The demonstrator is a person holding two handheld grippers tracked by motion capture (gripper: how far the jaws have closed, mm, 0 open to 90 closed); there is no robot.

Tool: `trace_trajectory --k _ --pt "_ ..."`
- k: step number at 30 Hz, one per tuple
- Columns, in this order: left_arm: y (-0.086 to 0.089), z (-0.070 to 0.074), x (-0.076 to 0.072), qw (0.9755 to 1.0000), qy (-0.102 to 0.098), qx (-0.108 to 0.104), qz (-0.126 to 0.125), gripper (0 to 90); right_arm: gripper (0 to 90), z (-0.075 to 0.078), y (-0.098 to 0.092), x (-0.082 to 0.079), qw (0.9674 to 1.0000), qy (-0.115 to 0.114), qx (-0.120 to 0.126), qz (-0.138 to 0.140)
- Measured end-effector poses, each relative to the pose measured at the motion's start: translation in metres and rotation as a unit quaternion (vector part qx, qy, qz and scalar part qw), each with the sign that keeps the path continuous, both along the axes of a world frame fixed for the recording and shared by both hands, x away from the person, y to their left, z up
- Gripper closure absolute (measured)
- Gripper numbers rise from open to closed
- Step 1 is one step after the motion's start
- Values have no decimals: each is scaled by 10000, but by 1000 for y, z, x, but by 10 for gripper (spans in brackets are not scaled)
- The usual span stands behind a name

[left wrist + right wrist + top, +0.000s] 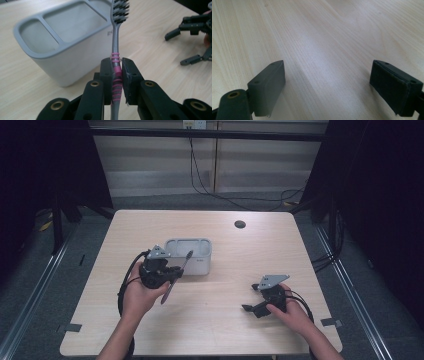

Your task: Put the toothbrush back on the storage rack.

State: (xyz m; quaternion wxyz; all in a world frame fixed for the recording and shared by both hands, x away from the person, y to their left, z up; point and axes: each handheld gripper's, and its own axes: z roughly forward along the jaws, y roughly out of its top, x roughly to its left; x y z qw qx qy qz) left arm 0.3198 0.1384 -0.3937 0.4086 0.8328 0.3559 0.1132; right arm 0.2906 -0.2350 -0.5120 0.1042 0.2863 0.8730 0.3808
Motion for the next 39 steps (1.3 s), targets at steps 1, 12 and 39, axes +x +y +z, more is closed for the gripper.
trace_trajectory --k 1,12,39 --pt "1 1 0 10000 -18 -59 19 800 124 0 0 0 10000 -1 0 0" --pt "7 12 3 9981 -364 -435 243 799 125 0 0 0 10000 -1 0 0" --pt "8 31 17 9880 -935 -1034 659 799 124 0 0 0 10000 0 0 -1"
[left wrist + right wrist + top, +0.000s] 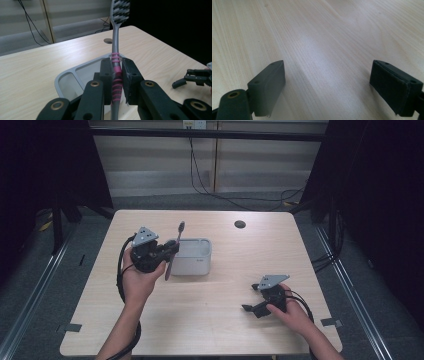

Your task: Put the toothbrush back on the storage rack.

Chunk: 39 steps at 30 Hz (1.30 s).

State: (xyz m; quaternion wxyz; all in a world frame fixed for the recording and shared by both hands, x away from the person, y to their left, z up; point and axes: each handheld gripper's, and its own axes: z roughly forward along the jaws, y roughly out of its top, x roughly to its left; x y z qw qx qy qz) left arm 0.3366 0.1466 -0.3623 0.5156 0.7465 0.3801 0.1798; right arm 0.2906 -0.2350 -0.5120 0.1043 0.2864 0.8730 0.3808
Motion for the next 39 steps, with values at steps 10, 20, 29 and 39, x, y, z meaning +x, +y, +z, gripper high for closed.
trace_trajectory --k 10,20,29,39 --pt "3 5 7 9998 -80 -134 131 799 124 0 0 0 10000 0 0 0" --pt "4 10 15 9994 -122 -243 202 799 124 0 0 0 10000 1 0 1" --pt "1 15 22 9991 -210 -253 263 799 125 0 0 0 10000 1 3 1" --pt "0 20 28 9985 -249 -426 253 799 124 0 0 0 10000 1 1 2"
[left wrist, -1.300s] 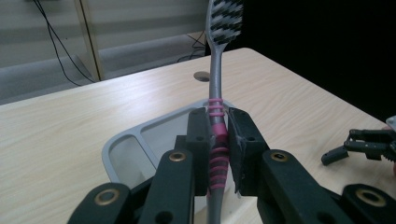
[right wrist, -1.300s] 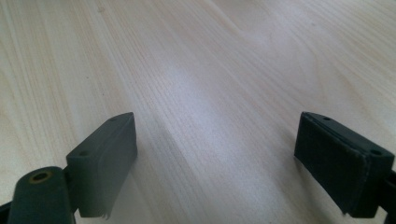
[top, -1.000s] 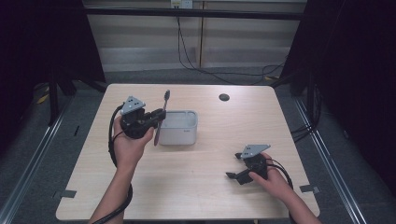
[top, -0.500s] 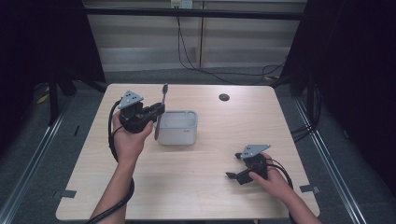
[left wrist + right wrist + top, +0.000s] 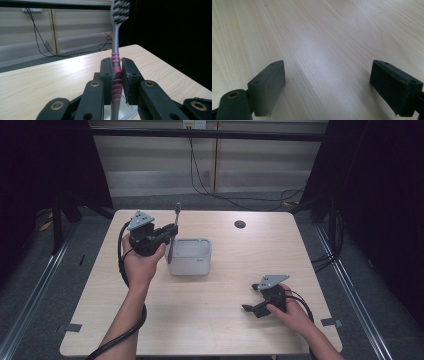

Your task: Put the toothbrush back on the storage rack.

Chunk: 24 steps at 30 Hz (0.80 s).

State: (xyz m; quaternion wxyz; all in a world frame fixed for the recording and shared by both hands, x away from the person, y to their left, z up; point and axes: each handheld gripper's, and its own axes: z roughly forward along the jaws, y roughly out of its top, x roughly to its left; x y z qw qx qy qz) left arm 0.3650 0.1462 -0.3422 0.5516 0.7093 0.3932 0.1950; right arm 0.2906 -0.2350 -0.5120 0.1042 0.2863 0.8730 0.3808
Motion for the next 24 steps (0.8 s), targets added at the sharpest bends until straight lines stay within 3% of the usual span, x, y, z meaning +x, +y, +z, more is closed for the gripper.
trace_trajectory --k 24 --pt "-1 12 20 9996 -105 -108 230 798 124 0 0 0 10000 2 2 -1"
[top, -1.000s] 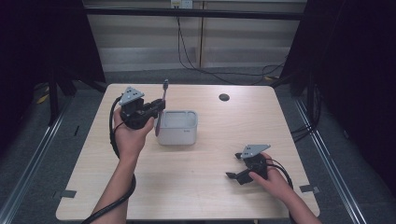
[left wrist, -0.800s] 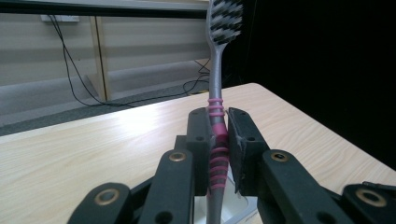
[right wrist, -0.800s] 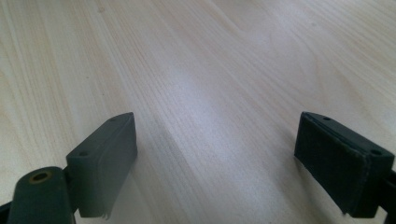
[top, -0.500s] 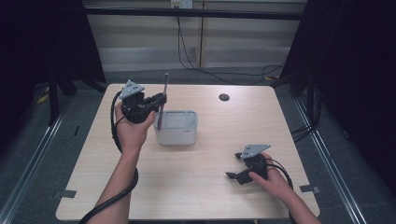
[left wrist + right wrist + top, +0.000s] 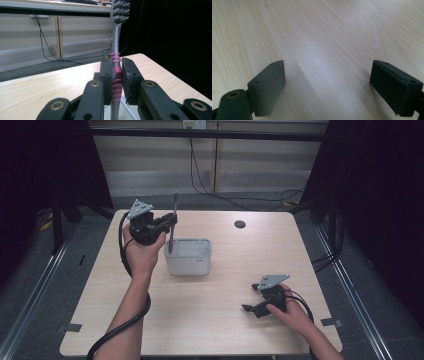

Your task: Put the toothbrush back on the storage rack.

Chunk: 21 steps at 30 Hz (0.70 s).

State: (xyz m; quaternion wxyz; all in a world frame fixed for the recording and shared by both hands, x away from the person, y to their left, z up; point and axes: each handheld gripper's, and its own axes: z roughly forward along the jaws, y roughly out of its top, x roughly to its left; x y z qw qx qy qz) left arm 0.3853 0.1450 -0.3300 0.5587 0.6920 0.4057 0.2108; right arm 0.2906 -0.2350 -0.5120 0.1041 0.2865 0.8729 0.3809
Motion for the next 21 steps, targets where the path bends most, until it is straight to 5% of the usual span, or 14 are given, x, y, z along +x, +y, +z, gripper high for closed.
trace_trajectory --k 9,21 --pt "2 0 7 9999 -52 -63 115 798 124 0 0 0 10000 0 0 0" --pt "0 -17 15 9996 -41 -86 266 798 125 0 0 0 10000 -1 3 -1"
